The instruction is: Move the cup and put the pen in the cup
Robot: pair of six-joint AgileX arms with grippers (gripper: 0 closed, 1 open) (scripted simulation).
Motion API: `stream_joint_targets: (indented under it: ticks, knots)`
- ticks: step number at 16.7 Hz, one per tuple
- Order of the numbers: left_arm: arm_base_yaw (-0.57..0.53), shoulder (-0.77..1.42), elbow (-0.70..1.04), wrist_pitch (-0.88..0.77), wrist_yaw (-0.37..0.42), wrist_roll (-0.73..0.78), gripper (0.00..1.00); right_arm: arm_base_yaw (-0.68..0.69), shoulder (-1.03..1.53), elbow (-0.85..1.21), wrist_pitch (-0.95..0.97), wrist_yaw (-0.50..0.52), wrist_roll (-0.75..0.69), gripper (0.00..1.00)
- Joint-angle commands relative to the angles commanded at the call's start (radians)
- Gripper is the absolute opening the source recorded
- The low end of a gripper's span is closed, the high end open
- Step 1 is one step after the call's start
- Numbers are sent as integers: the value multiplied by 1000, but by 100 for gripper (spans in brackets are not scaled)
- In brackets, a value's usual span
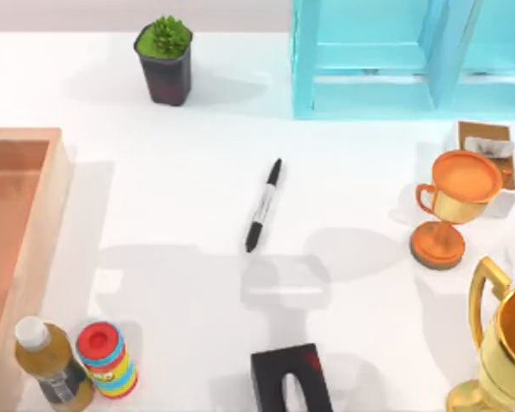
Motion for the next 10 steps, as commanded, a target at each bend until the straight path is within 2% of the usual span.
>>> stream_joint_targets:
  ticks: [4,10]
  knots:
    - [21,176,145,-128,1,24,100,0,0,0,0,0,0,100]
    - [19,197,163,-145,1,27,100,0,0,0,0,0,0,100]
